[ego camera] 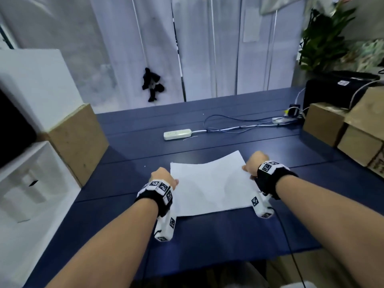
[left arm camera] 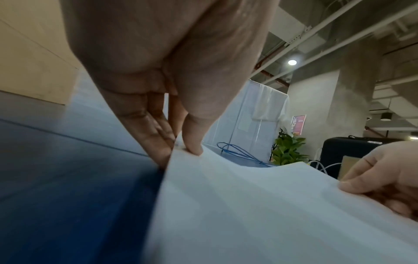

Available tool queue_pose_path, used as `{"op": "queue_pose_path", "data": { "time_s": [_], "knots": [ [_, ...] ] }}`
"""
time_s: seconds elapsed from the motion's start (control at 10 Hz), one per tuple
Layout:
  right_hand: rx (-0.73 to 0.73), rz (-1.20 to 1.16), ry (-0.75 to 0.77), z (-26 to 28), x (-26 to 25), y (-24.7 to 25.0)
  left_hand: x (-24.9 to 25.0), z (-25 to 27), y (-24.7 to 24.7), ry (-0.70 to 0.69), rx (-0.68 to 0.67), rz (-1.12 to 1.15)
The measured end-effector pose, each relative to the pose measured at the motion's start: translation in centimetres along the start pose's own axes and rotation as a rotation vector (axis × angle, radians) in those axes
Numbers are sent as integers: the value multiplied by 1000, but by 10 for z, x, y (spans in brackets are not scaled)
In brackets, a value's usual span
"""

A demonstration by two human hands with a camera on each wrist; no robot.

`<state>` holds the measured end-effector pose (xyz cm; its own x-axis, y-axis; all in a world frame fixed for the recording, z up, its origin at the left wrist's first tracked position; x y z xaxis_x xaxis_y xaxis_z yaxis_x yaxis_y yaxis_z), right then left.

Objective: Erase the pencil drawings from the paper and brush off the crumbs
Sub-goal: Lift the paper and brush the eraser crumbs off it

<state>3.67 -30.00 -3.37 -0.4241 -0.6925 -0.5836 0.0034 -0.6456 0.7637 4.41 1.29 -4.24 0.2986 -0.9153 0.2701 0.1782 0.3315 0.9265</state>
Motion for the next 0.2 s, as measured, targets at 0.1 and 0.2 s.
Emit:
{"op": "queue_pose_path", "data": {
  "time_s": [0.1, 0.2],
  "knots": [
    [-20, 108, -50, 3, -2, -6, -2, -1, -4, -13, 3, 33],
    [40, -36, 13, -2, 4, -1, -5, 1, 3, -37, 10, 141]
  ]
}}
Point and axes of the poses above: each hand's wrist, its own z-axis away from the middle knuckle, its own y-axis out of the back of the hand, x = y × z, the point moved 2 cm from there along -z, towards the middle knuckle, and after that the axes turned 5 degrees about -x, right-handed, at the moved point
